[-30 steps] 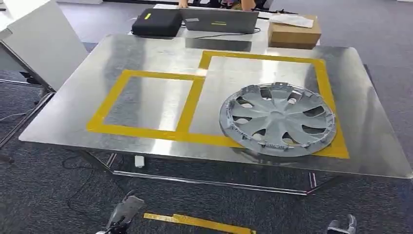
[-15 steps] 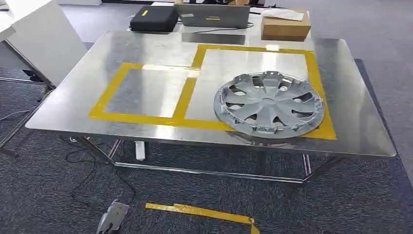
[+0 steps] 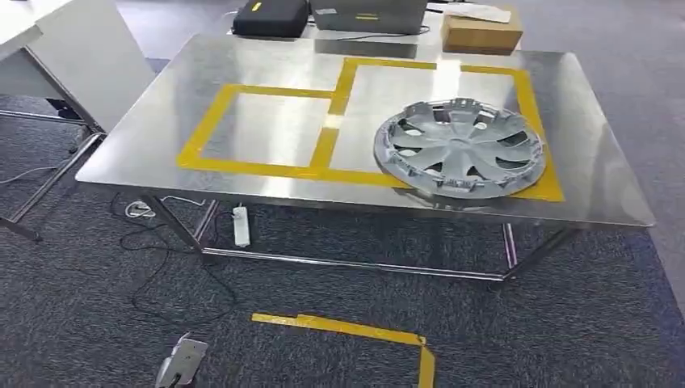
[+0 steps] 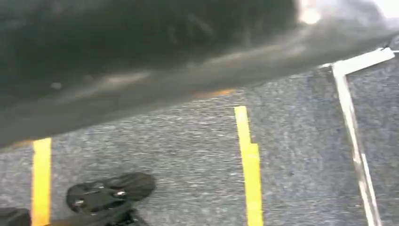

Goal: Take the parts from the cabinet and place them on the table.

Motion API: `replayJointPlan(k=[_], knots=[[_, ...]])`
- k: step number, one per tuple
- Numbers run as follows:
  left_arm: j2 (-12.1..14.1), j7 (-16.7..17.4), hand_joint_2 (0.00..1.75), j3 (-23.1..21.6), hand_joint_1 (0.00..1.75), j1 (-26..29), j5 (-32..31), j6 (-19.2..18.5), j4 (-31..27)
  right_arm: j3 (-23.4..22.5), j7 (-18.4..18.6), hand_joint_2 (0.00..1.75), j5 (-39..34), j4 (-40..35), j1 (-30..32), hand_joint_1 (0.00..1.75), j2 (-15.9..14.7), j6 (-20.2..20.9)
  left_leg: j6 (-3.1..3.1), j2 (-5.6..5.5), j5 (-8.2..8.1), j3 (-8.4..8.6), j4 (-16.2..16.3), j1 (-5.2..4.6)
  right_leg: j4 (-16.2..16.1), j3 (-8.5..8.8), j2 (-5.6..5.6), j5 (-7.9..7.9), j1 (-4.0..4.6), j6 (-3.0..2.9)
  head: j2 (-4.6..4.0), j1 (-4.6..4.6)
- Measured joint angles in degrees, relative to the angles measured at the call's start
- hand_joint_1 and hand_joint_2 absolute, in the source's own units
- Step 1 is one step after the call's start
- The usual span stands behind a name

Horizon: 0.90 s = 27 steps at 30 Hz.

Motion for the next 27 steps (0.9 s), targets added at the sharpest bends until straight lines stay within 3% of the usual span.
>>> replayJointPlan(k=[1, 2, 4, 5, 6, 7, 8, 9, 10, 11, 12, 14, 15, 16, 17, 19, 20, 21, 22, 24, 25, 26, 27], knots=[[-0.02, -0.02, 0.0, -0.11, 0.0, 0.17, 0.09, 0.13, -0.09, -0.24, -0.64, 0.0, 0.31, 0.09, -0.27, 0.0, -0.12, 0.42, -0.25, -0.02, 0.41, -0.41, 0.29, -0.4, -5.94, 4.24, -0.1, -1.3, 0.29, -0.21, 0.0, 0.11], [0.0, -0.02, 0.0, -0.22, 0.0, 0.32, 0.31, 0.2, -0.13, -0.46, -0.95, 0.0, 0.74, 0.22, -0.68, 0.0, -0.14, 0.82, -0.48, 0.12, 1.13, -0.68, 0.3, -0.4, -7.8, 4.14, -0.04, -2.27, 0.16, -0.15, 0.0, -0.16], [0.04, 0.0, 0.0, -0.31, 0.0, 0.46, 0.55, 0.22, -0.13, -0.86, -1.41, 0.0, 1.03, 0.42, -0.73, 0.0, -0.25, 0.99, -1.01, 0.22, 2.37, -1.01, 0.06, -0.11, -7.14, 3.32, 0.03, -1.62, 0.53, -0.56, 0.0, 0.0], [0.08, 0.0, 0.0, -0.33, 0.0, 0.72, 0.68, 0.22, -0.13, -1.1, -1.43, 0.0, 1.19, 0.55, -0.6, 0.0, -0.29, 1.17, -1.35, 0.05, 2.39, -1.25, 0.14, -0.18, -7.48, 2.94, -0.14, -0.81, 0.07, -0.89, 0.0, 0.06], [0.11, 0.0, 0.0, -0.35, 0.0, 1.02, 0.72, 0.22, -0.13, -1.36, -1.45, 0.0, 1.27, 0.64, -0.69, 0.0, -0.36, 1.28, -1.99, -0.23, 0.15, -1.59, 0.89, 0.07, -7.39, 2.39, -0.41, -0.24, -0.01, -1.19, 0.0, -0.07], [0.08, 0.0, 0.0, -0.35, 0.0, 1.29, 0.99, 0.22, -0.13, -1.65, -1.48, 0.0, 1.43, 0.68, -0.77, 0.0, -0.4, 1.43, -2.43, -0.26, -3.69, -2.26, 3.45, 0.33, -7.28, 1.67, -0.4, 0.38, -0.02, -1.85, 0.0, -0.24], [0.08, 0.0, 0.0, -0.35, 0.0, 1.4, 1.21, 0.22, -0.13, -1.8, -1.5, 0.0, 1.53, 0.77, -0.8, 0.0, -0.4, 1.63, -2.89, -0.28, -7.73, -3.33, 7.95, 0.66, -7.14, 0.74, -0.4, 1.06, -0.01, -1.86, 0.0, -0.4], [0.08, 0.0, 0.0, -0.35, 0.0, 1.39, 1.29, 0.22, -0.15, -1.84, -1.5, 0.0, 1.58, 0.87, -0.8, 0.0, -0.4, 1.67, -3.18, -0.28, -10.43, -4.32, 12.48, 0.88, -6.91, -0.19, -0.42, 1.65, -0.01, -1.8, 0.0, -0.33], [0.08, 0.0, 0.0, -0.35, 0.0, 1.4, 1.36, 0.22, -0.15, -1.91, -1.48, 0.0, 1.6, 0.92, -0.79, 0.0, -0.4, 1.73, -3.44, -0.27, -11.72, -4.96, 16.63, 1.1, -6.55, -0.98, -0.47, 2.22, -0.03, -1.73, 0.0, -0.35], [0.08, 0.0, 0.0, -0.35, 0.0, 1.45, 1.38, 0.2, -0.15, -2.01, -1.5, 0.0, 1.6, 0.94, -0.81, 0.0, -0.42, 1.8, -3.63, -0.27, -11.0, -4.74, 18.54, 1.33, -6.05, -1.81, -0.54, 2.69, -0.09, -1.65, 0.0, -0.35], [0.08, 0.0, 0.0, -0.35, 0.0, 1.49, 1.38, 0.2, -0.15, -2.13, -1.5, 0.0, 1.6, 0.94, -0.85, 0.0, -0.42, 1.82, -3.79, -0.27, -8.9, -3.44, 18.19, 1.59, -5.39, -3.05, -0.6, 3.16, -0.16, -1.52, 0.0, -0.35], [0.08, 0.0, 0.0, -0.37, 0.0, 1.49, 1.38, 0.18, -0.28, -2.23, -1.5, 0.0, 1.6, 1.03, -0.85, 0.0, -0.42, 1.82, -3.91, -0.28, -5.47, 2.35, 10.9, 1.95, -4.27, -5.03, -0.55, 3.73, -0.33, -1.06, 0.0, -0.33], [0.08, 0.0, 0.0, -0.41, 0.0, 1.46, 1.38, 0.18, -0.35, -2.28, -1.52, 0.0, 1.62, 1.07, -0.87, 0.0, -0.42, 1.82, -3.9, -0.36, -5.49, 6.26, 5.39, 2.06, -3.77, -5.64, -0.52, 3.91, -0.38, -0.8, 0.0, -0.39], [0.06, 0.0, 0.0, -0.44, 0.0, 1.38, 1.4, 0.18, -0.41, -2.32, -1.56, 0.0, 1.69, 1.07, -0.92, 0.0, -0.42, 1.84, -3.68, -0.6, -7.1, 8.55, 1.48, 1.8, -3.26, -6.36, -0.52, 4.17, -0.17, -0.41, 0.0, -0.42], [0.06, -0.02, 0.0, -0.44, 0.0, 1.4, 1.45, 0.22, -0.48, -2.39, -1.59, 0.0, 1.86, 1.14, -0.98, 0.0, -0.42, 1.93, -2.93, -0.7, -7.61, 8.89, 0.22, 1.68, -3.21, -6.61, -0.52, 4.65, -0.21, -0.05, 0.0, -0.26], [0.08, -0.02, 0.0, -0.44, 0.0, 1.56, 1.62, 0.66, -0.5, -2.65, -1.89, 0.0, 2.21, 1.25, -1.0, 0.0, -0.42, 2.13, -2.49, -0.7, -7.29, 8.08, 0.3, 1.41, -3.32, -7.19, -0.53, 5.67, -0.45, 0.62, 0.0, -0.29], [0.06, -0.02, 0.0, -0.46, 0.0, 1.74, 1.86, 0.75, -0.52, -2.72, -2.0, 0.0, 2.39, 1.29, -0.91, 0.0, -0.42, 2.24, -1.69, -0.6, -6.58, 7.62, -0.09, 1.46, -3.35, -7.47, -0.48, 5.93, -0.42, 1.09, 0.0, -0.31], [-0.02, -0.02, 0.0, -0.44, 0.0, 1.7, 1.9, 0.77, -0.55, -2.83, -2.13, 0.0, 2.52, 1.31, -0.91, 0.0, -0.44, 2.26, -1.07, -0.24, -6.03, 7.38, -0.29, 1.66, -2.74, -7.8, -0.3, 4.3, -0.62, 1.33, 0.0, -0.31], [-0.07, -0.02, 0.0, -0.44, 0.0, 1.71, 2.04, 0.79, -0.66, -3.07, -2.24, 0.0, 2.56, 1.36, -0.91, 0.0, -0.53, 2.26, -0.47, -0.26, -5.57, 6.75, -0.29, 1.58, -0.59, -9.14, -0.23, 1.38, -0.61, 1.48, 0.0, -0.11], [-0.13, 0.0, 0.0, -0.48, 0.0, 1.76, 2.04, 1.14, -0.74, -3.37, -2.24, 0.0, 2.8, 1.51, -1.12, 0.0, -0.53, 1.84, -0.15, -0.24, -4.49, 5.37, -0.24, 1.29, 8.35, -11.74, -0.04, -4.61, -0.62, 1.68, 0.0, 0.02], [-0.16, -0.02, 0.0, -0.53, 0.0, 1.77, 1.97, 1.38, -0.74, -3.48, -2.24, 0.0, 2.96, 1.66, -1.22, 0.0, -0.53, 1.73, -0.07, -0.18, -3.93, 4.56, -0.15, 1.09, 12.7, -12.88, -0.04, -6.39, -0.61, 1.72, 0.0, 0.0], [-0.16, 0.0, 0.0, -0.57, 0.0, 1.79, 1.95, 1.62, -0.74, -3.59, -2.24, 0.0, 3.09, 1.79, -1.27, 0.0, -0.53, 1.62, -0.03, -0.13, -3.41, 3.79, -0.09, 0.9, 14.84, -12.91, -0.04, -6.36, -0.61, 1.68, 0.0, 0.02], [-0.18, 0.0, 0.0, -0.61, 0.0, 1.82, 1.97, 1.8, -0.74, -3.68, -2.24, 0.0, 3.24, 1.86, -1.28, 0.0, -0.53, 1.56, -0.03, -0.1, -2.88, 3.12, -0.05, 0.72, 14.24, -11.6, -0.04, -4.68, -0.6, 1.52, 0.0, -0.02]])
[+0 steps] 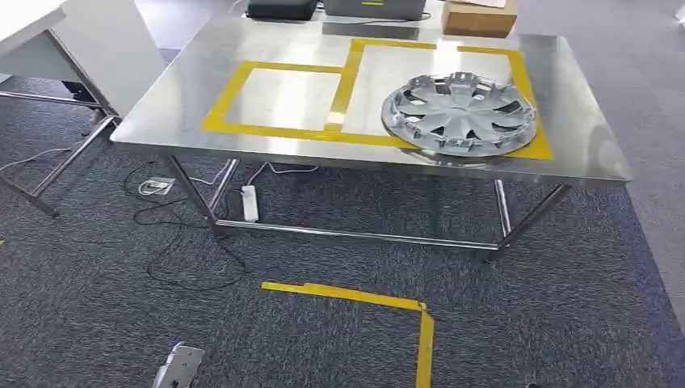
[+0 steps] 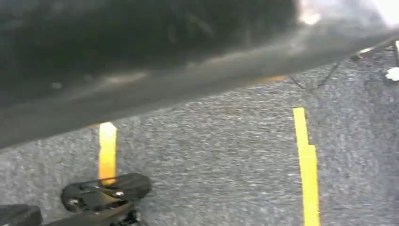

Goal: Take the parts from the cabinet and place them on the table.

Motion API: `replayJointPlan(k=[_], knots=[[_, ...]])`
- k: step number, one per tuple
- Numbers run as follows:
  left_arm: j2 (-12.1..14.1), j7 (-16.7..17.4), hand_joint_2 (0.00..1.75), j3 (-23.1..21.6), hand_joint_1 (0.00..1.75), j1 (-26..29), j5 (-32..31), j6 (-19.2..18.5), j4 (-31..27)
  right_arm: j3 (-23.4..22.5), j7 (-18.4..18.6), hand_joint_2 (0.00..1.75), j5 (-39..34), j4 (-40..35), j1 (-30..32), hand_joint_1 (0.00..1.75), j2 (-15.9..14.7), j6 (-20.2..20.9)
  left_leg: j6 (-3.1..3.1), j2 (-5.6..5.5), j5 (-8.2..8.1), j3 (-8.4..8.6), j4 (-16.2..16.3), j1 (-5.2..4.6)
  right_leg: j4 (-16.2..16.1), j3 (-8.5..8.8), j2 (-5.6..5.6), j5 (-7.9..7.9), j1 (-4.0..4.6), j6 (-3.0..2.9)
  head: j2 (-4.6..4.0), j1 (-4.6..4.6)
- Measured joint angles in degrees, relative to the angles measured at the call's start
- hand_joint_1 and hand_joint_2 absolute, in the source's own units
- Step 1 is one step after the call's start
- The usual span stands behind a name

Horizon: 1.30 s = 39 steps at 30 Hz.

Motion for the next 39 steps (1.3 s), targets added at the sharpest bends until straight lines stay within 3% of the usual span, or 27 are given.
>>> replayJointPlan(k=[1, 3, 5, 7, 8, 9, 10, 12, 13, 14, 15, 17, 18, 20, 23, 24, 26, 27, 28, 29, 31, 32, 33, 35, 36, 38, 39], knots=[[0.0, -0.02, 0.0, -0.04, 0.0, 0.03, 0.0, 0.04, 0.0, -0.04, 0.0, 0.0, 0.04, 0.04, -0.06, 0.0, 0.0, -0.07, -0.04, 0.0, 0.43, -0.58, 0.07, -0.12, -2.71, 2.26, 0.0, 2.32, 0.05, -0.19, 0.0, 0.02], [-0.02, -0.02, 0.0, -0.13, 0.0, 0.04, 0.0, 0.07, 0.0, -0.17, 0.0, 0.0, 0.17, 0.17, -0.31, 0.0, 0.0, -0.17, -0.29, -0.1, 1.2, -1.46, 0.29, -0.23, -13.52, 9.56, 0.03, 5.81, 0.25, -0.95, 0.0, 0.02], [-0.07, -0.02, 0.0, -0.2, 0.0, 0.03, 0.0, 0.09, -0.02, -0.39, -0.02, 0.0, 0.24, 0.22, -0.7, 0.0, 0.0, -0.17, -0.83, -0.04, 2.09, -2.07, 0.54, -0.49, -20.46, 13.73, 0.07, 4.17, 0.55, -1.12, 0.0, -0.11], [-0.11, -0.02, 0.0, -0.22, 0.0, 0.01, 0.0, 0.09, -0.02, -0.44, -0.02, 0.0, 0.24, 0.42, -0.62, 0.0, 0.0, -0.2, -1.28, 0.03, 3.19, -2.56, 0.45, -0.25, -20.34, 13.1, 0.19, 4.32, 0.76, -1.12, 0.0, -0.04], [-0.13, -0.02, 0.0, -0.22, 0.0, 0.2, 0.0, 0.09, -0.02, -0.46, -0.02, 0.0, 0.24, 0.48, -0.5, 0.0, 0.0, -0.2, -1.59, -0.04, 3.73, -2.67, 0.35, -0.33, -20.32, 11.98, 0.14, 4.94, 0.68, -1.41, 0.0, -0.02], [-0.02, -0.02, 0.0, -0.22, 0.0, 0.27, 0.0, 0.13, -0.02, -0.55, -0.02, 0.0, 0.24, 0.7, -0.62, 0.0, 0.18, -0.24, -1.92, -0.27, 2.67, -3.15, 0.71, -0.35, -20.68, 11.9, -0.26, 5.81, 0.11, -2.15, 0.0, 0.18], [-0.02, -0.02, 0.0, -0.22, 0.0, 0.41, 0.0, 0.13, -0.02, -0.66, -0.02, 0.0, 0.24, 0.68, -0.76, 0.0, 0.11, -0.31, -2.34, -0.3, -0.47, -3.81, 2.32, -0.29, -20.64, 11.23, -0.13, 6.36, 0.14, -2.86, 0.0, -0.18], [0.02, -0.02, 0.0, -0.2, 0.0, 0.44, 0.0, 0.13, -0.04, -0.7, -0.02, 0.0, 0.31, 0.72, -0.76, 0.0, 0.13, -0.31, -3.06, -0.3, -7.41, -5.62, 10.28, 0.28, -20.25, 9.57, -0.25, 7.68, 0.16, -3.01, 0.0, -0.41], [0.02, -0.02, 0.0, -0.22, 0.0, 0.43, 0.0, 0.13, -0.04, -0.72, 0.0, 0.0, 0.31, 0.77, -0.75, 0.0, 0.13, -0.31, -3.28, -0.3, -9.52, -6.51, 14.74, 0.39, -19.89, 8.61, -0.33, 8.19, 0.16, -3.0, 0.0, -0.39], [0.02, -0.02, 0.0, -0.22, 0.0, 0.45, 0.0, 0.13, -0.04, -0.79, -0.02, 0.0, 0.31, 0.79, -0.78, 0.0, 0.13, -0.31, -3.51, -0.29, -10.02, -6.81, 18.03, 0.55, -19.41, 7.53, -0.42, 8.64, 0.14, -2.97, 0.0, -0.46], [0.02, 0.0, 0.0, -0.22, 0.0, 0.48, 0.0, 0.13, -0.04, -0.83, -0.02, 0.0, 0.33, 0.79, -0.8, 0.0, 0.13, -0.31, -3.69, -0.29, -8.77, -5.99, 18.6, 0.8, -18.93, 6.49, -0.47, 9.04, 0.13, -2.95, 0.0, -0.44], [0.04, -0.02, 0.0, -0.22, 0.0, 0.45, 0.0, 0.13, -0.11, -0.87, -0.02, 0.0, 0.31, 0.79, -0.83, 0.0, 0.13, -0.31, -3.77, -0.29, -4.37, -1.48, 13.7, 1.15, -17.93, 4.48, -0.47, 9.81, 0.1, -2.71, 0.0, -0.42], [0.04, -0.02, 0.0, -0.22, 0.0, 0.41, 0.0, 0.13, -0.24, -0.87, -0.02, 0.0, 0.33, 0.81, -0.85, 0.0, 0.13, -0.31, -3.7, -0.3, -3.3, 2.17, 8.78, 1.24, -17.44, 3.68, -0.4, 10.17, 0.06, -2.47, 0.0, -0.44], [0.02, -0.02, 0.0, -0.26, 0.0, 0.17, 0.0, 0.13, -0.37, -0.87, -0.02, 0.0, 0.35, 0.81, -0.85, 0.0, 0.13, -0.31, -3.21, -0.51, -5.81, 7.64, -0.1, 1.02, -16.71, 2.82, -0.27, 10.85, 0.31, -1.7, 0.0, -0.39], [0.0, -0.02, 0.0, -0.26, 0.0, 0.2, 0.0, 0.15, -0.39, -0.92, -0.02, 0.0, 0.35, 0.85, -0.85, 0.0, 0.13, -0.31, -2.0, -0.5, -4.93, 6.31, 0.22, 0.5, -17.28, 2.32, -0.42, 12.77, -0.03, -0.45, 0.0, -0.35], [-0.02, 0.0, 0.0, -0.24, 0.0, 0.3, 0.0, 0.13, -0.42, -0.92, -0.02, 0.0, 0.35, 0.87, -0.72, 0.0, 0.13, -0.31, -1.36, -0.22, -4.02, 5.74, -0.2, 0.87, -17.12, 1.99, -0.29, 12.5, -0.19, -0.13, 0.0, -0.46], [-0.02, -0.02, 0.0, -0.24, 0.0, 0.24, 0.0, 0.15, -0.44, -0.96, -0.02, 0.0, 0.33, 0.94, -0.6, 0.0, 0.13, -0.31, -0.44, -0.01, -2.62, 4.0, -0.13, 0.78, -13.2, 0.3, -0.03, 5.81, -0.24, 0.22, 0.0, -0.06], [-0.04, -0.02, 0.0, -0.24, 0.0, 0.26, 0.0, 0.13, -0.44, -0.96, 0.0, 0.0, 0.35, 0.94, -0.63, 0.0, 0.13, -0.31, -0.35, 0.0, -1.81, 3.01, -0.11, 0.67, -8.95, -1.06, 0.03, 2.02, -0.21, 0.36, 0.0, -0.07], [-0.07, -0.02, 0.0, -0.26, 0.0, 0.27, 0.0, 0.13, -0.44, -0.96, 0.0, 0.0, 0.35, 0.94, -0.71, 0.0, 0.13, -0.26, -0.27, 0.03, -0.92, 1.97, -0.07, 0.52, -4.37, -1.84, 0.04, -0.65, -0.19, 0.49, 0.0, -0.07], [-0.07, -0.02, 0.0, -0.26, 0.0, 0.27, 0.0, 0.13, -0.44, -0.96, 0.0, 0.0, 0.41, 0.96, -0.78, 0.0, 0.13, -0.2, -0.24, 0.06, -0.05, 0.79, 0.0, 0.36, -0.79, -2.12, 0.03, -1.43, -0.2, 0.49, 0.0, -0.09], [-0.07, -0.02, 0.0, -0.24, 0.0, 0.28, 0.0, 0.15, -0.42, -0.96, 0.11, 0.0, 0.65, 0.96, -0.75, 0.0, 0.11, -0.15, -0.33, 0.16, 1.51, -1.42, 0.15, 0.12, 0.4, -0.12, 0.03, 2.49, -0.16, 0.29, 0.0, -0.11], [-0.07, -0.02, 0.0, -0.24, 0.0, 0.27, 0.0, 0.19, -0.42, -0.98, 0.26, 0.0, 0.72, 0.98, -0.76, 0.0, 0.09, -0.11, -0.41, 0.17, 2.25, -2.51, 0.26, 0.04, -1.86, 2.39, 0.03, 5.39, -0.08, 0.07, 0.0, -0.11], [-0.09, -0.02, 0.0, -0.24, 0.0, 0.26, 0.02, 0.31, -0.42, -0.98, 0.35, 0.0, 0.79, 0.98, -0.81, 0.0, 0.0, -0.09, -0.57, 0.14, 2.99, -3.47, 0.39, -0.01, -6.2, 6.04, 0.04, 6.89, 0.04, -0.26, 0.0, -0.11], [-0.15, -0.02, 0.0, -0.24, 0.0, 0.24, 0.24, 0.35, -0.46, -1.01, 0.35, 0.0, 1.29, 0.98, -1.31, 0.0, -0.07, 0.07, -1.08, 0.07, 4.16, -4.34, 0.77, -0.32, -19.39, 16.04, 0.1, 3.23, 0.47, -0.86, 0.0, -0.04], [-0.17, -0.02, 0.0, -0.22, 0.0, 0.22, 0.44, 0.35, -0.46, -1.0, 0.42, 0.0, 1.53, 1.03, -1.58, 0.0, -0.07, 0.35, -1.32, 0.24, 4.9, -4.43, 0.77, -0.29, -22.13, 16.54, 0.15, 2.06, 0.44, -1.22, 0.0, -0.29], [-0.15, -0.02, 0.0, -0.22, 0.0, 0.16, 0.48, 0.39, -0.46, -1.03, 0.63, 0.0, 1.94, 1.07, -1.55, 0.0, -0.24, 1.23, -1.91, 0.26, 6.4, -4.54, 0.2, 0.09, -21.11, 15.54, 0.14, 2.86, 0.92, -1.72, 0.0, -0.37], [-0.15, -0.02, 0.0, -0.2, 0.0, 0.45, 0.59, 0.39, -0.46, -1.07, 0.83, 0.0, 2.1, 1.22, -1.3, 0.0, -0.33, 1.66, -2.26, 0.11, 6.84, -4.91, 0.12, -0.04, -21.22, 14.96, -0.02, 3.71, 0.63, -2.24, 0.0, -0.26]])
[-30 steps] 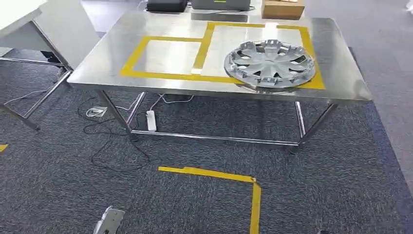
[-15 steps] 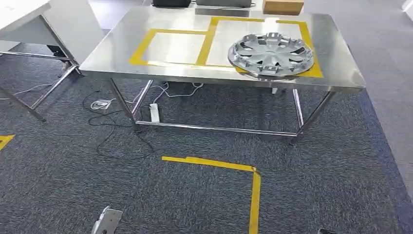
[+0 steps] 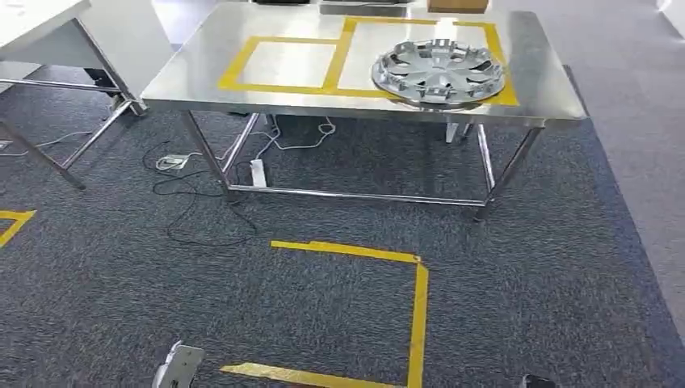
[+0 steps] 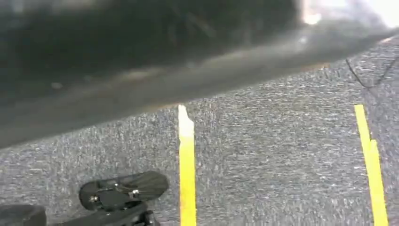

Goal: Take the parts from the cabinet and place them on the table.

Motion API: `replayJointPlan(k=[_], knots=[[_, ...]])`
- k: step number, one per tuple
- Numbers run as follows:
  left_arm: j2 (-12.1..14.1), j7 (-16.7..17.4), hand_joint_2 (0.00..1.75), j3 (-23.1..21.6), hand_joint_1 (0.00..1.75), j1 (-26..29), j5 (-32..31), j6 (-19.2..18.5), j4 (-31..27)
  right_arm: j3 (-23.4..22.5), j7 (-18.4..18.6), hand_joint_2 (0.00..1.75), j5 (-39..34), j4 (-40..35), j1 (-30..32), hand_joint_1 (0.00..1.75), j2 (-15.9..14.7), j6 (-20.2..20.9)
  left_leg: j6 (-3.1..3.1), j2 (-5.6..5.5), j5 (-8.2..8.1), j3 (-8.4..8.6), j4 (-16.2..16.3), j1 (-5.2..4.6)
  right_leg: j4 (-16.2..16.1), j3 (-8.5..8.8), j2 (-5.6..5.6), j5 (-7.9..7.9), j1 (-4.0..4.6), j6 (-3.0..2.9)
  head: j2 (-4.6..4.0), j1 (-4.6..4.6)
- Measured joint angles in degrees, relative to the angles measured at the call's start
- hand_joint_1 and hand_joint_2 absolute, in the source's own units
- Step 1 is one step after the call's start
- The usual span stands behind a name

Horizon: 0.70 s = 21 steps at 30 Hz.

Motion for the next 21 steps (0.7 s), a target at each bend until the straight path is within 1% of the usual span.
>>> replayJointPlan(k=[1, 2, 3, 4, 5, 6, 7, 8, 9, 10, 11, 12, 13, 14, 15, 16, 17, 18, 19, 20, 21], knots=[[-0.02, 0.02, 0.0, 0.02, 0.0, 0.12, 0.24, -0.04, -0.02, -0.09, -0.02, 0.0, 0.22, 0.06, -0.09, 0.0, -0.28, 0.3, -0.53, -0.23, -2.61, -0.58, 0.83, 0.21, 0.05, -1.05, -0.29, 0.81, -0.2, -0.52, 0.02, -0.11], [-0.07, 0.02, 0.0, 0.02, 0.0, 0.33, 0.5, -0.07, -0.02, -0.18, -0.04, 0.0, 0.35, 0.06, -0.02, 0.0, -0.35, 0.52, -0.91, -0.29, -6.64, -1.15, 3.09, 0.38, 0.12, -1.96, -0.33, 1.58, -0.18, -1.23, 0.0, -0.35], [-0.07, 0.02, 0.0, 0.04, 0.0, 0.41, 0.55, -0.09, -0.04, -0.2, -0.04, 0.0, 0.52, 0.06, 0.01, 0.0, -0.42, 0.65, -1.27, -0.28, -10.8, -1.9, 7.13, 0.58, 0.22, -2.95, -0.37, 2.39, -0.11, -1.24, 0.0, -0.7], [-0.04, 0.02, 0.0, 0.07, 0.0, 0.41, 0.55, -0.15, -0.09, -0.22, -0.04, 0.0, 0.63, 0.06, 0.0, 0.0, -0.46, 0.74, -1.52, -0.29, -13.71, -2.6, 11.62, 0.7, 0.48, -3.99, -0.56, 3.12, -0.05, -1.34, 0.0, -0.59], [-0.04, 0.02, 0.0, 0.04, 0.0, 0.41, 0.55, -0.28, -0.2, -0.24, -0.04, 0.0, 0.7, 0.06, -0.02, 0.0, -0.5, 0.85, -1.73, -0.29, -14.91, -3.11, 15.74, 0.79, 0.7, -4.96, -0.76, 3.5, -0.02, -1.39, 0.0, -0.7], [-0.04, 0.02, 0.0, 0.04, 0.0, 0.43, 0.55, -0.33, -0.26, -0.26, -0.04, 0.0, 0.85, 0.06, -0.01, 0.0, -0.52, 0.89, -1.92, -0.29, -14.14, -3.02, 18.41, 0.88, 1.13, -5.76, -1.12, 4.07, -0.02, -1.37, 0.0, -0.61], [-0.07, 0.02, 0.0, 0.04, 0.0, 0.48, 0.55, -0.39, -0.3, -0.3, -0.04, 0.0, 1.05, 0.06, 0.0, 0.0, -0.55, 1.05, -2.02, -0.28, -11.17, -2.09, 18.86, 0.98, 1.64, -7.07, -1.6, 4.65, -0.02, -1.31, 0.0, -0.68], [-0.07, 0.02, 0.0, 0.04, 0.0, 0.54, 0.55, -0.39, -0.44, -0.35, -0.02, 0.0, 1.25, 0.06, 0.01, 0.0, -0.57, 1.05, -2.04, -0.21, -8.3, -0.55, 17.64, 1.07, 2.15, -8.16, -2.07, 5.11, -0.02, -1.21, 0.0, -0.66], [-0.09, 0.02, 0.0, 0.02, 0.0, 0.6, 0.55, -0.39, -0.72, -0.39, -0.02, 0.0, 1.46, 0.07, 0.02, 0.0, -0.57, 1.09, -1.95, 0.19, -6.84, 2.39, 14.14, 1.12, 2.64, -9.14, -2.5, 5.47, -0.03, -1.01, 0.0, -0.63], [-0.09, 0.02, 0.0, 0.0, 0.0, 0.59, 0.53, -0.37, -0.96, -0.44, -0.02, 0.0, 1.57, 0.09, 0.0, 0.0, -0.57, 1.09, -1.83, 1.46, -7.41, 6.2, 9.09, 1.11, 3.07, -9.72, -2.95, 5.73, -0.03, -0.74, 0.0, -0.68], [-0.15, 0.02, 0.0, -0.02, 0.0, 0.47, 0.55, -0.31, -1.29, -0.48, -0.02, 0.0, 1.64, 0.09, 0.03, 0.0, -0.57, 1.11, -1.7, 3.3, -10.14, 9.89, 3.67, 0.83, 3.52, -10.09, -3.35, 5.87, 0.23, -0.47, 0.0, -0.72], [-0.2, 0.0, 0.0, -0.04, 0.0, 0.25, 0.55, -0.24, -1.57, -0.55, -0.04, 0.0, 1.68, 0.11, 0.05, 0.0, -0.57, 1.16, -0.67, 3.16, -11.65, 11.48, 0.3, 0.41, 3.78, -10.25, -4.04, 6.05, 0.28, -0.18, 0.0, -0.53], [-0.31, 0.0, 0.0, -0.04, 0.0, 0.12, 0.55, -0.13, -1.66, -0.7, -0.04, 0.0, 1.68, 0.11, -0.05, 0.0, -0.57, 1.18, -0.07, 2.63, -12.04, 11.13, -0.36, 0.39, 3.93, -10.51, -4.7, 6.43, 0.29, 0.24, 0.0, -0.63], [-0.31, 0.0, 0.0, -0.02, 0.0, 0.23, 0.55, -0.07, -1.68, -0.77, -0.04, 0.0, 1.7, 0.11, -0.15, 0.0, -0.57, 1.22, 0.35, 2.12, -11.78, 10.77, -0.2, 0.26, 3.79, -10.57, -5.29, 6.82, 0.17, 0.51, 0.0, -0.46], [-0.35, 0.0, 0.0, -0.02, 0.0, 0.63, 0.55, 0.02, -1.7, -0.79, -0.04, 0.0, 1.7, 0.11, -0.19, 0.0, -0.57, 1.24, 0.94, 1.65, -11.2, 10.5, -0.46, 0.27, 3.75, -10.56, -5.87, 7.13, 0.15, 0.93, 0.0, -0.65], [-0.44, 0.0, 0.0, -0.02, 0.0, 0.95, 0.63, 0.11, -1.7, -0.83, -0.04, 0.0, 1.7, 0.11, -0.18, 0.0, -0.63, 1.31, 1.42, 1.33, -10.53, 10.16, -0.64, 0.59, 4.34, -11.18, -4.72, 6.59, -0.14, 1.36, 0.0, -0.61], [-0.42, 0.02, 0.0, 0.0, 0.0, 1.05, 0.72, 0.22, -1.75, -0.92, -0.09, 0.0, 1.73, 0.11, -0.12, 0.0, -0.76, 1.4, 1.88, 0.91, -10.05, 9.57, -0.62, 0.57, 6.43, -12.32, -2.45, 4.12, -0.14, 1.68, 0.0, -0.39], [-0.54, 0.0, 0.0, -0.02, 0.0, 0.99, 0.83, 0.35, -1.79, -1.02, -0.05, 0.0, 1.75, 0.11, -0.02, 0.0, -0.76, 1.46, 2.08, 0.44, -9.51, 8.88, -0.6, 0.55, 10.47, -13.82, -1.03, 1.17, -0.21, 1.82, 0.0, -0.33], [-0.63, 0.0, 0.0, -0.02, 0.0, 0.92, 0.9, 0.52, -1.88, -1.2, -0.04, 0.0, 1.83, 0.11, 0.05, 0.0, -0.76, 1.53, 2.19, -0.15, -8.93, 8.14, -0.56, 0.44, 15.74, -15.82, -0.24, -1.69, -0.19, 1.85, 0.0, -0.33], [-0.68, 0.0, 0.0, -0.02, 0.0, 0.96, 0.9, 0.57, -1.92, -1.27, -0.04, 0.0, 1.9, 0.11, 0.07, 0.0, -0.76, 1.64, 2.24, -0.75, -8.35, 7.38, -0.5, 0.31, 20.24, -17.43, 0.04, -3.8, -0.16, 1.85, 0.0, -0.33], [-0.72, 0.0, 0.0, -0.02, 0.0, 1.11, 0.94, 0.63, -1.92, -1.31, -0.07, 0.0, 2.01, 0.11, 0.08, 0.0, -0.81, 1.64, 2.25, -1.23, -7.89, 6.82, -0.47, 0.17, 22.4, -17.87, 0.12, -4.48, -0.16, 1.77, 0.0, -0.39]])
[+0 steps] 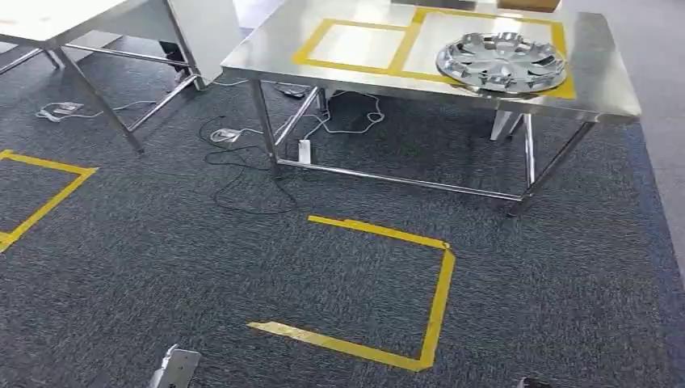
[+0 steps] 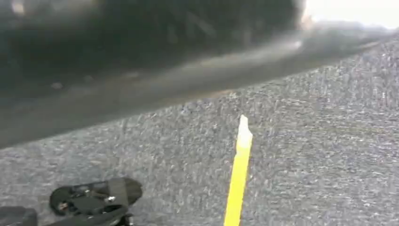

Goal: Take the parts from the cabinet and place them on the table.

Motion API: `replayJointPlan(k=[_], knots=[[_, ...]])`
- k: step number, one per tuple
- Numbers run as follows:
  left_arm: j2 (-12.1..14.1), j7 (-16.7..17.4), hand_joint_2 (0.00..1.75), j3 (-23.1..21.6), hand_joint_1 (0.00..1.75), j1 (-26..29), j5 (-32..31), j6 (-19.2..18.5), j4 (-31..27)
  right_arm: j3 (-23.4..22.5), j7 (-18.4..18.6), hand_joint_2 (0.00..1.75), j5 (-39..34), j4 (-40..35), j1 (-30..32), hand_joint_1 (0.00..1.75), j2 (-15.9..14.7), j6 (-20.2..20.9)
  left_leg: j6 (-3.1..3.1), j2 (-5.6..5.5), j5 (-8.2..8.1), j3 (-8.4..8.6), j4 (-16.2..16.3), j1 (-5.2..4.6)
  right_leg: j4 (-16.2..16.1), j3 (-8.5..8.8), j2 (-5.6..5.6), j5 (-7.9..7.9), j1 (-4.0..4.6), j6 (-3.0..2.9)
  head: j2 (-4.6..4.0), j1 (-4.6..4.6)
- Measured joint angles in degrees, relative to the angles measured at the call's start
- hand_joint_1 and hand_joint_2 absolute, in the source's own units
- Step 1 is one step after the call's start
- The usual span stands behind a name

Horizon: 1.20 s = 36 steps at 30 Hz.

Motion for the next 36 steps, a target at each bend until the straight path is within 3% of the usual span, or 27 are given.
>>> replayJointPlan(k=[1, 2, 3, 4, 5, 7, 9, 10, 11, 12, 14, 15, 16, 18, 19, 20, 21, 25, 26, 27, 28, 30, 31, 32, 34, 35, 36], knots=[[0.0, 0.0, 0.0, 0.0, 0.0, 0.13, 0.09, 0.07, 0.0, -0.02, 0.0, 0.0, 0.07, 0.0, -0.01, 0.0, -0.04, 0.02, -0.05, -0.58, 0.4, -0.46, 0.04, -0.1, -0.66, 0.91, 0.02, 0.61, 0.01, -0.14, 0.0, 0.02], [0.0, 0.0, 0.0, 0.02, 0.0, 0.22, 0.11, 0.09, 0.0, -0.05, 0.0, 0.0, 0.09, 0.0, 0.01, 0.0, -0.09, 0.04, -0.11, -1.29, 0.74, -0.83, 0.09, -0.17, -4.01, 3.34, 0.12, 2.31, 0.02, -0.36, 0.0, 0.0], [0.0, 0.0, 0.0, 0.02, 0.0, 0.22, 0.09, 0.13, 0.0, -0.07, 0.0, 0.0, 0.17, 0.0, 0.02, 0.0, -0.11, 0.06, -0.26, -2.02, 1.04, -1.08, 0.11, -0.21, -9.61, 6.89, 0.59, 4.57, 0.02, -0.64, 0.0, 0.02], [-0.05, 0.0, 0.0, 0.0, 0.0, 0.18, 0.11, 0.17, 0.0, -0.09, -0.02, 0.0, 0.24, 0.0, -0.01, 0.0, -0.13, 0.09, -0.43, -2.74, 1.34, -1.24, 0.13, -0.22, -15.73, 10.69, 2.07, 6.57, 0.01, -1.03, 0.0, 0.04], [-0.2, 0.0, 0.0, 0.0, 0.0, 0.15, 0.13, 0.33, -0.04, -0.09, -0.04, 0.0, 0.31, 0.0, -0.12, 0.0, -0.3, 0.15, -0.62, -3.2, 1.59, -1.43, 0.17, -0.19, -19.66, 12.86, 5.1, 6.42, -0.05, -1.45, 0.0, 0.0], [-0.24, 0.0, 0.0, 0.0, 0.0, 0.02, 0.2, 0.59, -0.28, -0.15, -0.07, 0.0, 0.55, 0.02, -0.04, 0.0, -0.35, 0.28, -1.19, -4.25, 2.07, -2.07, 0.47, -0.31, -20.46, 12.88, 4.41, 6.66, 0.0, -1.38, 0.0, -0.07], [-0.22, 0.0, 0.0, 0.02, 0.0, 0.3, 0.2, 0.94, -0.31, -0.29, -0.07, 0.0, 0.68, 0.02, 0.04, 0.0, -0.35, 0.39, -1.99, -5.54, 2.61, -2.37, 0.36, -0.07, -20.34, 13.06, 3.17, 6.99, 0.21, -1.9, 0.0, -0.02], [-0.04, 0.0, 0.0, 0.04, 0.0, 0.42, 0.29, 1.05, -0.35, -0.29, -0.07, 0.0, 0.7, 0.07, -0.05, 0.0, -0.15, 0.48, -2.12, -5.71, 2.52, -2.65, 0.77, -0.14, -20.79, 13.08, 2.16, 7.58, -0.47, -2.26, 0.0, 0.02], [-0.11, 0.0, 0.0, 0.04, 0.0, 0.59, 0.29, 1.09, -0.39, -0.33, -0.09, 0.0, 0.72, 0.07, -0.16, 0.0, -0.31, 0.53, -2.35, -3.28, 0.78, -3.5, 2.27, -0.32, -20.78, 13.11, 1.64, 7.83, -0.43, -2.62, 0.0, -0.24], [-0.15, 0.02, 0.0, 0.04, 0.0, 0.56, 0.29, 1.09, -0.42, -0.4, -0.09, 0.0, 0.72, 0.07, -0.12, 0.0, -0.33, 0.52, -2.75, -1.56, -1.75, -5.05, 5.61, -0.12, -20.77, 12.92, 0.88, 7.92, -0.43, -2.75, 0.0, -0.83], [-0.11, 0.02, 0.0, 0.04, 0.0, 0.43, 0.31, 1.09, -0.5, -0.53, -0.07, 0.0, 0.72, 0.07, 0.28, 0.0, -0.39, 0.55, -3.51, 0.01, -6.4, -8.93, 15.02, 0.39, -20.65, 12.59, -0.97, 7.98, -0.28, -2.76, 0.0, -0.96], [-0.13, 0.02, 0.0, 0.04, 0.0, 0.54, 0.33, 1.09, -0.5, -0.57, -0.07, 0.0, 0.74, 0.07, 0.38, 0.0, -0.39, 0.55, -3.78, 0.21, -7.45, -10.18, 18.36, 0.58, -20.56, 12.42, -1.88, 7.98, -0.26, -2.75, 0.0, -1.03], [-0.13, 0.02, 0.0, 0.04, 0.0, 0.72, 0.48, 1.09, -0.5, -0.61, -0.07, 0.0, 0.83, 0.07, 0.36, 0.0, -0.39, 0.55, -3.96, 0.33, -6.96, -9.99, 18.67, 0.76, -20.49, 12.35, -2.68, 7.98, -0.26, -2.74, 0.0, -1.03], [-0.09, 0.02, 0.0, 0.09, 0.0, 0.9, 0.85, 1.09, -0.5, -0.74, -0.07, 0.0, 1.14, 0.07, 0.19, 0.0, -0.39, 0.55, -3.95, 0.84, -3.01, -5.98, 12.06, 0.95, -20.46, 12.43, -4.11, 7.91, -0.26, -2.64, 0.0, -1.01], [-0.07, 0.02, 0.0, 0.11, 0.0, 0.89, 1.16, 1.0, -0.59, -0.77, -0.09, 0.0, 1.29, 0.07, 0.09, 0.0, -0.39, 0.57, -3.73, 1.98, -0.62, -2.68, 6.38, 0.92, -20.46, 12.62, -4.75, 7.82, -0.26, -2.49, 0.0, -1.05], [-0.09, 0.02, 0.0, 0.13, 0.0, 0.86, 1.36, 0.96, -0.79, -0.79, -0.09, 0.0, 1.38, 0.09, 0.0, 0.0, -0.39, 0.57, -3.41, 4.46, 0.36, -0.14, 1.85, 0.72, -20.46, 12.79, -5.3, 7.71, -0.14, -2.3, 0.0, -1.03], [-0.11, 0.02, 0.0, 0.13, 0.0, 0.65, 1.36, 0.96, -0.9, -0.85, -0.15, 0.0, 1.47, 0.09, -0.04, 0.0, -0.39, 0.59, -2.98, 5.68, -0.37, 0.27, 0.41, 0.01, -20.13, 12.65, -5.97, 7.49, 0.36, -1.86, 0.0, -1.16], [-0.18, 0.0, 0.0, 0.17, 0.0, 1.14, 1.38, 1.18, -1.14, -0.92, -0.39, 0.0, 1.75, 0.09, -0.47, 0.0, -0.39, 0.66, -1.51, 3.17, 0.17, -0.51, 0.32, -0.01, -20.19, 12.83, -8.19, 7.36, 0.2, -0.67, 0.0, -1.18], [-0.26, 0.0, 0.0, 0.2, 0.0, 1.23, 1.31, 1.55, -1.2, -0.94, -0.5, 0.0, 1.82, 0.09, -0.54, 0.0, -0.48, 0.68, -1.03, 2.63, 0.52, -0.54, 0.1, 0.28, -19.16, 12.1, -5.24, 6.09, 0.0, -0.15, 0.0, -1.05], [-0.31, 0.0, 0.0, 0.24, 0.0, 1.06, 1.31, 1.75, -1.34, -1.01, -0.79, 0.0, 1.84, 0.09, -0.52, 0.0, -0.5, 0.7, -0.66, 2.02, 0.75, -0.83, 0.11, 0.38, -16.01, 10.69, -2.34, 3.81, -0.11, -0.13, 0.0, -0.7], [-0.5, 0.0, 0.0, 0.26, 0.0, 0.9, 1.31, 1.86, -1.42, -1.12, -0.85, 0.0, 1.9, 0.09, -0.42, 0.0, -0.55, 0.74, -0.41, 1.26, 0.92, -1.12, 0.12, 0.37, -10.96, 8.47, -0.82, 1.23, -0.17, -0.09, 0.0, -0.66], [-0.64, 0.0, 0.0, 0.26, 0.0, 1.06, 1.49, 1.51, -1.66, -1.44, -0.9, 0.0, 2.1, 0.11, -0.19, 0.0, -0.57, 0.77, -0.27, -0.26, 1.15, -1.47, 0.17, 0.23, -1.88, 4.22, 0.01, -2.12, -0.14, -0.05, 0.0, -0.61], [-0.66, 0.0, 0.0, 0.28, 0.0, 1.32, 1.53, 1.38, -1.82, -1.49, -0.9, 0.0, 2.27, 0.13, -0.14, 0.0, -0.59, 0.81, -0.32, -1.03, 1.25, -1.48, 0.18, 0.19, -0.52, 3.41, 0.06, -1.82, -0.16, -0.11, 0.0, -0.7], [-0.68, 0.0, 0.0, 0.31, 0.0, 1.54, 1.44, 1.57, -2.01, -1.55, -0.9, 0.0, 2.45, 0.15, -0.15, 0.0, -0.66, 0.87, -0.4, -1.89, 1.31, -1.47, 0.24, 0.18, -2.15, 4.03, 0.07, -0.02, -0.16, -0.2, 0.0, -0.66], [-0.83, 0.0, 0.0, 0.33, 0.0, 1.66, 1.09, 2.3, -2.47, -1.64, -0.92, 0.0, 2.67, 0.15, -0.18, 0.0, -0.7, 0.96, -0.62, -3.71, 1.44, -1.43, 0.4, 0.22, -12.15, 8.53, 1.05, 5.8, -0.35, -0.41, 0.0, -0.66], [-0.99, 0.0, 0.0, 0.33, 0.0, 1.66, 0.96, 2.45, -2.67, -1.68, -0.92, 0.0, 2.69, 0.15, -0.22, 0.0, -0.74, 0.98, -0.8, -4.4, 1.49, -1.52, 0.48, 0.22, -17.02, 10.78, 3.51, 7.86, -0.61, -0.51, 0.0, -0.61], [-1.03, 0.0, 0.0, 0.33, 0.0, 1.58, 0.94, 2.47, -2.84, -1.77, -0.92, 0.0, 2.73, 0.18, -0.29, 0.0, -0.81, 1.07, -1.16, -5.04, 1.51, -1.84, 0.86, -0.14, -18.95, 11.4, 6.92, 7.16, -0.99, -0.55, 0.0, -0.66]])
